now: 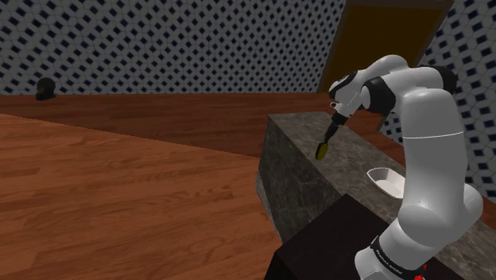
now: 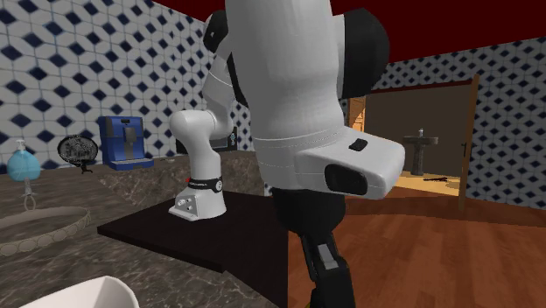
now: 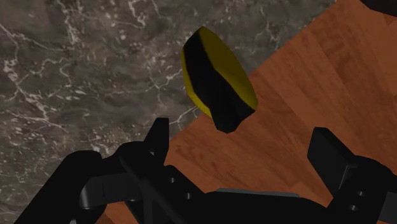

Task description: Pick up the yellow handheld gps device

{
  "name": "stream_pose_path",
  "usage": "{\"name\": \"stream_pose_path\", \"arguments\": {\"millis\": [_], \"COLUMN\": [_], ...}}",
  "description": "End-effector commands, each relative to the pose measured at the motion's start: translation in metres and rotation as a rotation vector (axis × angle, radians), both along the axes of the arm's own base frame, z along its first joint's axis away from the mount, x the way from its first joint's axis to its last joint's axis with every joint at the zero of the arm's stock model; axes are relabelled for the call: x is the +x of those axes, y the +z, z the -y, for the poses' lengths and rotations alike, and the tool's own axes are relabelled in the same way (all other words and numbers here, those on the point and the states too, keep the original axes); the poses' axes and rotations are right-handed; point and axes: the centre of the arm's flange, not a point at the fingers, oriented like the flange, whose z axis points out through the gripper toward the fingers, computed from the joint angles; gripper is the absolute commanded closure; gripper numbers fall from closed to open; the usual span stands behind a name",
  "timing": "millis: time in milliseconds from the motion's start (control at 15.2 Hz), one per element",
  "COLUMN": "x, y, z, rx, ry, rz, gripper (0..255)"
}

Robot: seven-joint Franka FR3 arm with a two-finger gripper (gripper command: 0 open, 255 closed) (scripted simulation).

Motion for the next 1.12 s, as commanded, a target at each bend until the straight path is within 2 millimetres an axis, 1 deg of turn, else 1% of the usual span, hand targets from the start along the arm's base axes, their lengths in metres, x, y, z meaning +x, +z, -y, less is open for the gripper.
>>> {"name": "stream_pose_path", "arguments": {"millis": [0, 264, 396, 462, 1056], "x": [0.002, 0.002, 0.002, 0.002, 0.002], "y": [-0.012, -0.033, -0.036, -0.036, -0.036], "z": [0.003, 0.003, 0.003, 0.003, 0.003], "rx": [0.003, 0.003, 0.003, 0.003, 0.003], "ry": [0.003, 0.003, 0.003, 0.003, 0.003], "rz": [0.002, 0.002, 0.002, 0.002, 0.002], "gripper": [0, 0, 0, 255, 255]}}
